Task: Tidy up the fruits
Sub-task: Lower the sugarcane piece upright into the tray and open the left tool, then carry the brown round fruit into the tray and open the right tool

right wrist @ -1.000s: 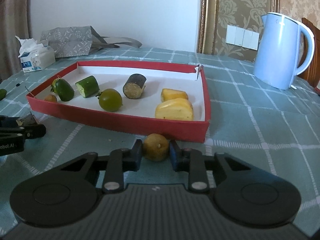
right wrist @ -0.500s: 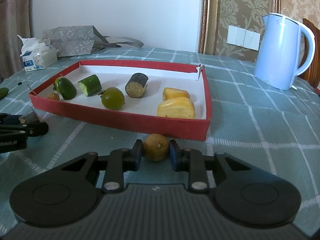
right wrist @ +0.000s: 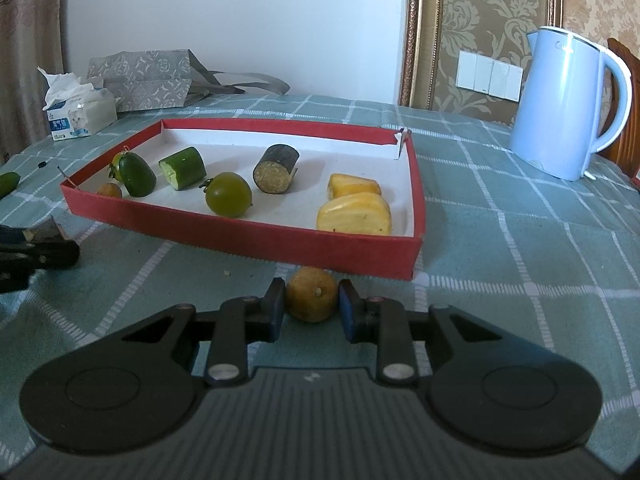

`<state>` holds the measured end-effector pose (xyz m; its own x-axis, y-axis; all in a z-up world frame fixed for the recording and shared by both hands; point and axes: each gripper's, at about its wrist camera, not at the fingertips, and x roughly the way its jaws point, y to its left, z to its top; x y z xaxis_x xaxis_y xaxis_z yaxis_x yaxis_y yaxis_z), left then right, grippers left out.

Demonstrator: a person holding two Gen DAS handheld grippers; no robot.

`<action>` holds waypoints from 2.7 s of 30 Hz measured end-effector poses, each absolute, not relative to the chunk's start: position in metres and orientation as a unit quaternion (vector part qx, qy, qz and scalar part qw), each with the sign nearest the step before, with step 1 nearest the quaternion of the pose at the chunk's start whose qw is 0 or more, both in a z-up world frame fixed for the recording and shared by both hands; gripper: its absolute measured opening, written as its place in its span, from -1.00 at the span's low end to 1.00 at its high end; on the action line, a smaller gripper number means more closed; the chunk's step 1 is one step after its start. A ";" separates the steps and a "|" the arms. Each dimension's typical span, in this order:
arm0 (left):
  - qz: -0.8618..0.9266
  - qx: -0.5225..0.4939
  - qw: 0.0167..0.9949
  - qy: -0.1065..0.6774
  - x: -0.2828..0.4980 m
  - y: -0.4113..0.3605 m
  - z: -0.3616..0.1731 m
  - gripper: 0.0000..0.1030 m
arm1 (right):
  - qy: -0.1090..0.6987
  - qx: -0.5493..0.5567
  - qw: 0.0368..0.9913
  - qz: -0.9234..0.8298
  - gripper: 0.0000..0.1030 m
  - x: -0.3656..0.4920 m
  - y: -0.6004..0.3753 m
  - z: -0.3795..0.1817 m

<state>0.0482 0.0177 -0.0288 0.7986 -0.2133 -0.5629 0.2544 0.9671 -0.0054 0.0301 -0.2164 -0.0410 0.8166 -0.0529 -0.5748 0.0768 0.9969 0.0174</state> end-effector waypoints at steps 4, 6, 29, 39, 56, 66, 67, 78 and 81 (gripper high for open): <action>-0.128 0.041 0.952 0.274 0.055 0.015 -0.008 -0.23 | 0.301 0.015 0.953 -0.035 -0.48 0.030 -0.215 -0.041; -0.126 0.044 0.956 0.262 0.063 0.011 0.002 -0.23 | 0.301 0.014 0.953 -0.034 -0.48 0.030 -0.215 -0.041; -0.087 0.096 0.956 0.263 0.146 -0.056 -0.015 0.41 | 0.302 0.010 0.953 -0.033 -0.48 0.031 -0.214 -0.041; -0.077 0.066 0.964 0.245 0.122 -0.030 -0.006 0.42 | 0.302 0.010 0.953 -0.033 -0.48 0.031 -0.214 -0.041; -0.083 0.015 0.960 0.267 0.068 0.027 -0.026 0.44 | 0.301 0.025 0.953 -0.036 -0.48 0.027 -0.219 -0.040; -0.108 0.005 0.952 0.285 0.070 0.028 -0.030 0.44 | 0.255 0.043 0.965 -0.044 -0.48 0.007 -0.228 -0.012; -0.109 0.008 0.952 0.286 0.070 0.027 -0.031 0.44 | 0.251 0.037 0.966 -0.044 -0.48 0.009 -0.226 -0.008; -0.109 0.016 0.949 0.294 0.072 0.024 -0.034 0.44 | 0.265 -0.014 0.963 -0.041 -0.48 0.084 -0.213 -0.001; -0.110 0.018 0.948 0.298 0.074 0.022 -0.035 0.44 | 0.279 -0.027 0.959 -0.041 -0.48 0.099 -0.207 -0.009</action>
